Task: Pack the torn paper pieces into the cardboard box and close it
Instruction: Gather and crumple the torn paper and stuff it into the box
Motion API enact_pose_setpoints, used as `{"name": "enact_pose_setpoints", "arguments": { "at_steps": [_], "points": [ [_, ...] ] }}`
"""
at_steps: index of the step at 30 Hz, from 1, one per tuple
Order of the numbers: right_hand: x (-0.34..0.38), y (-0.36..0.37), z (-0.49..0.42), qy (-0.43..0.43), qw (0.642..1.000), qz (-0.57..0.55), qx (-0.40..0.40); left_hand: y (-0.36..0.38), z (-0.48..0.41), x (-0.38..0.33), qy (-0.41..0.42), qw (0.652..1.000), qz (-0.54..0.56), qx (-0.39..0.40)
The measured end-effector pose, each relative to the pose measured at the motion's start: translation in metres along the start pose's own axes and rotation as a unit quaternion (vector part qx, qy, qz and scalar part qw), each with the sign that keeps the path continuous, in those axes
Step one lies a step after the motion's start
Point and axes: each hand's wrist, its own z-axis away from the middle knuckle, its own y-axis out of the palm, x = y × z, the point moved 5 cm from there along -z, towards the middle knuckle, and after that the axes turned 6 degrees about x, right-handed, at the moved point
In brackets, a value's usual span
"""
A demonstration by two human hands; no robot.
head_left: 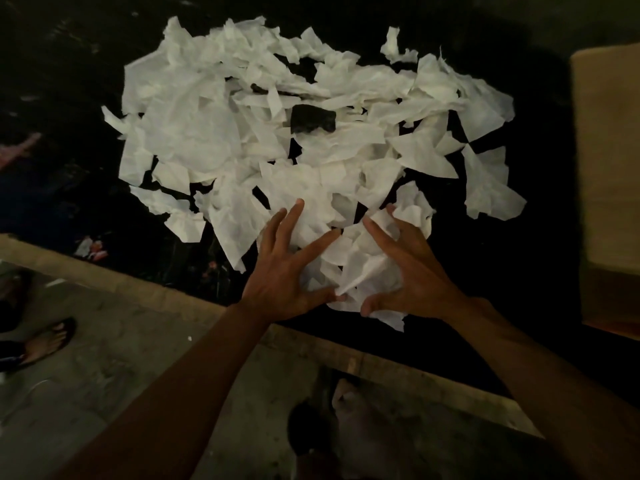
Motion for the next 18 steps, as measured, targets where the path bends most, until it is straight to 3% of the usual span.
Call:
{"name": "enact_pose_setpoints", "arguments": {
  "at_steps": [3, 7, 11, 13, 16, 18],
  "points": [
    [0.003, -0.006, 0.003, -0.008, 0.999, 0.027, -0.044, -0.007, 0.002, -0.003, -0.007, 0.999, 0.022, -0.028],
    [0.018, -0.032, 0.019, -0.068, 0.978, 0.005, -0.195, -0.024, 0.009, -0.007, -0.007, 0.994, 0.062, -0.093],
    [0.034, -0.061, 0.031, -0.097, 0.947, 0.024, -0.305, -0.024, 0.007, -0.016, 0.029, 0.998, 0.031, -0.042],
    [0.024, -0.064, 0.022, -0.054, 0.960, 0.006, -0.275, -0.017, 0.002, -0.017, 0.038, 0.999, -0.003, 0.012],
    [0.007, -0.036, 0.002, 0.026, 0.998, -0.005, -0.064, -0.004, -0.003, -0.009, 0.024, 0.996, -0.040, 0.079],
    [0.002, -0.012, -0.004, 0.021, 0.998, 0.055, 0.016, 0.002, -0.006, -0.003, 0.014, 0.993, -0.055, 0.099]
  ]
}}
